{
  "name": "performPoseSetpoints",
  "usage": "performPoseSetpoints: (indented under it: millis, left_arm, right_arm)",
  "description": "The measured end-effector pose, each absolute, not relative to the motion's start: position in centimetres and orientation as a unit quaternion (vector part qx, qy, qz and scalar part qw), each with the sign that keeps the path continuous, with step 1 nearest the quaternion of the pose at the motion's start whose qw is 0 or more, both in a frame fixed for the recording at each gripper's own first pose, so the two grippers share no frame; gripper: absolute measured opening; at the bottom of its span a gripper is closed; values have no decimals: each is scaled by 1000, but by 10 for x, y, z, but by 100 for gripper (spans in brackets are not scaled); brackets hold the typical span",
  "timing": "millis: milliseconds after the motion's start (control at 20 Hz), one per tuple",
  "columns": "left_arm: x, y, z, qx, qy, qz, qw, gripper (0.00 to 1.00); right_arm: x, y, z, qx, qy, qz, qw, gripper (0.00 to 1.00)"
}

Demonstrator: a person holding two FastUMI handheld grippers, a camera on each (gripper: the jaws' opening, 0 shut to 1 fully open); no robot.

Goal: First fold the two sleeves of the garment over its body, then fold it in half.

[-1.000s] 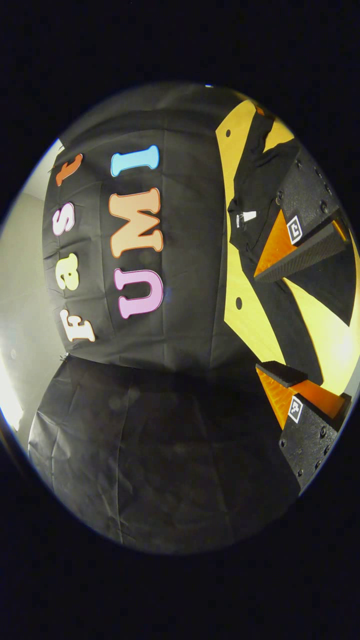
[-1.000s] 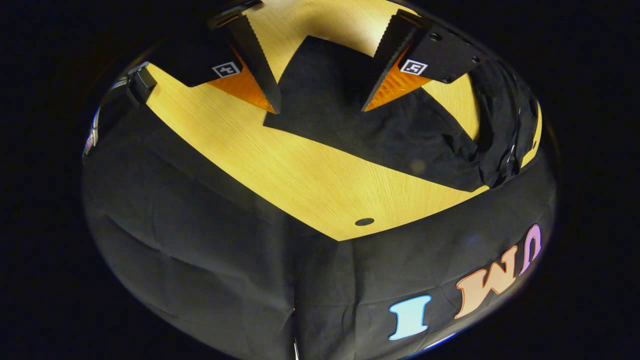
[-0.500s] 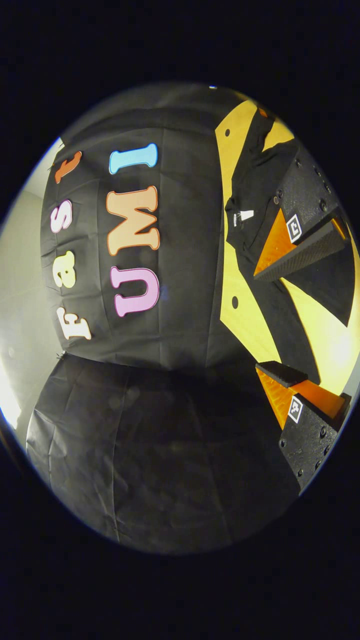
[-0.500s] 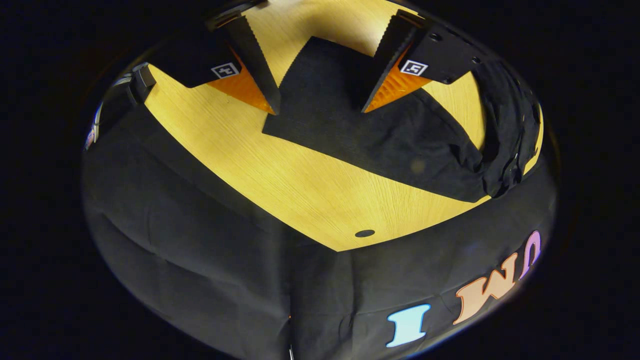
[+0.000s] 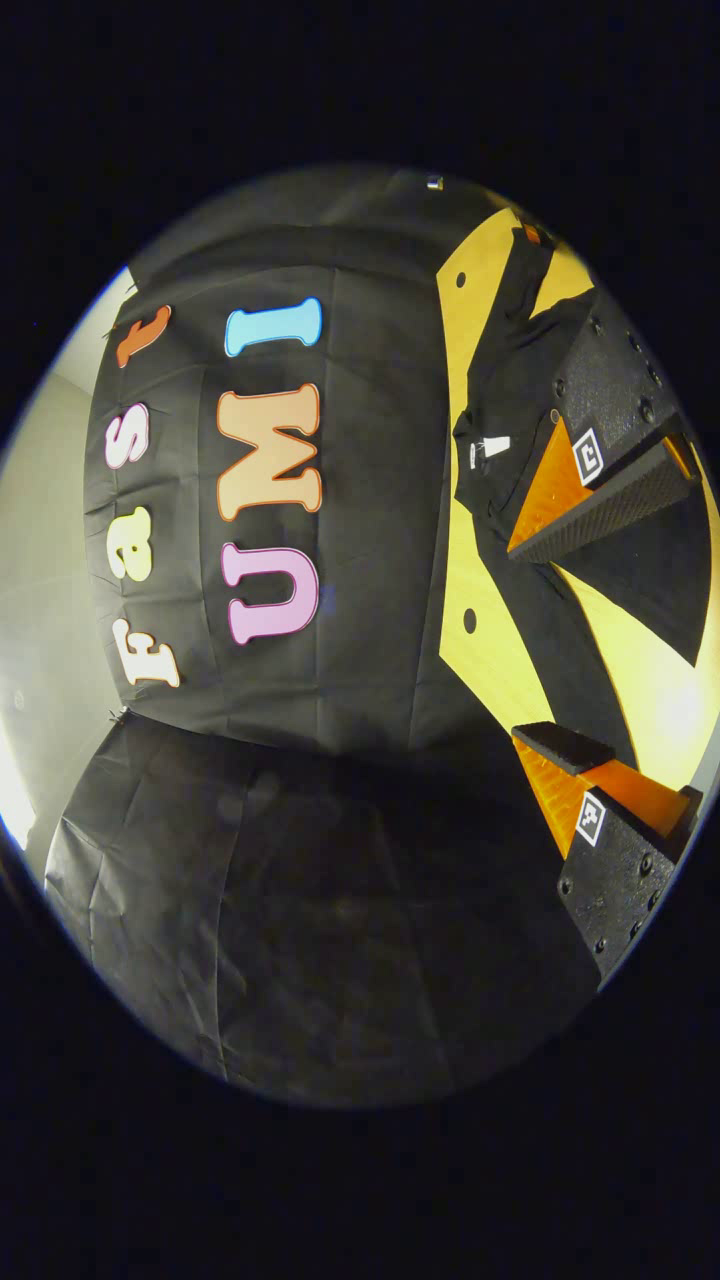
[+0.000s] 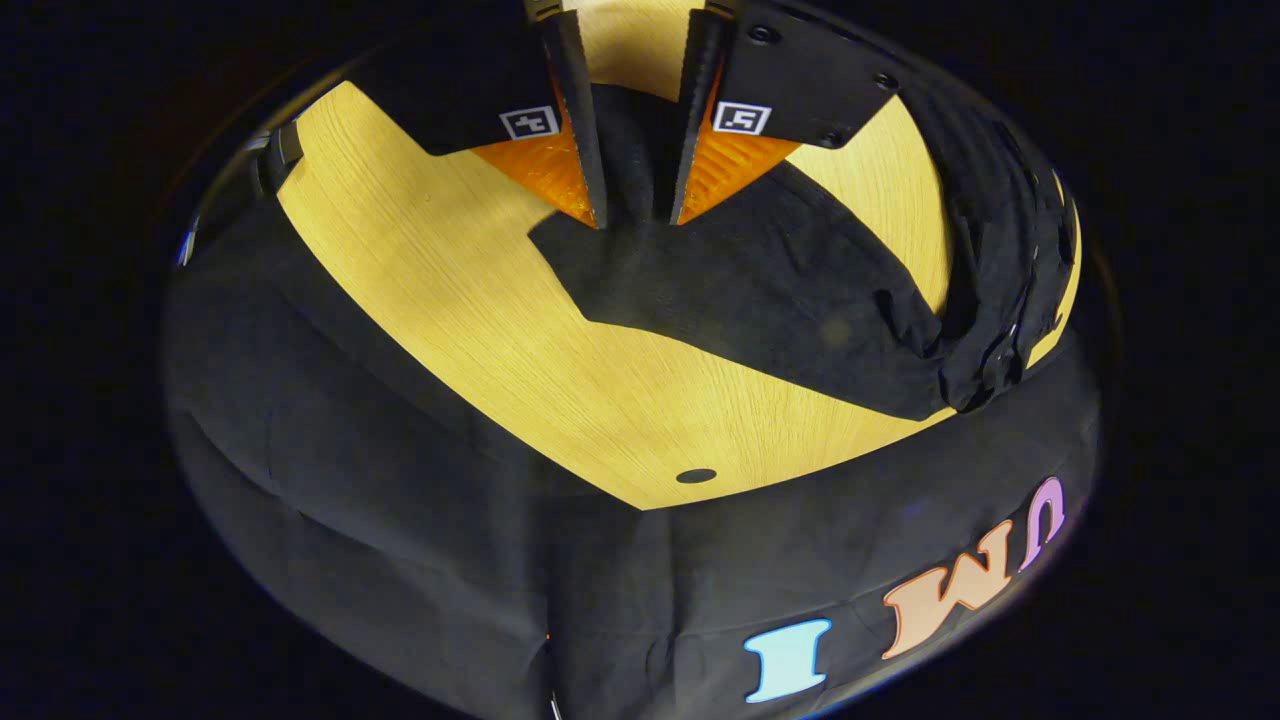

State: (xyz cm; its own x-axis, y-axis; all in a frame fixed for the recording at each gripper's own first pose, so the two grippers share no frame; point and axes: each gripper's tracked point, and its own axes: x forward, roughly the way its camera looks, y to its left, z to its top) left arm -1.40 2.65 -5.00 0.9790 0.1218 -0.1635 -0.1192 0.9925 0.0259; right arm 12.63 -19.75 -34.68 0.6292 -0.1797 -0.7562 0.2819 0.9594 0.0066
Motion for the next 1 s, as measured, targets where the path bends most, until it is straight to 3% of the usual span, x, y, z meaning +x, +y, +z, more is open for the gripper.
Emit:
performPoseSetpoints:
  millis: [250,750,1000]
  left_arm:
    - [-15,24,-48,7,80,53,995,95]
    - [-14,26,-48,8,80,58,995,95]
    - [-16,26,-51,1,83,66,994,96]
  right_arm:
    - [126,-189,-348,72,416,-129,897,2]
    - [131,-188,-334,91,443,-128,882,3]
    - [160,-180,-290,98,402,-119,903,3]
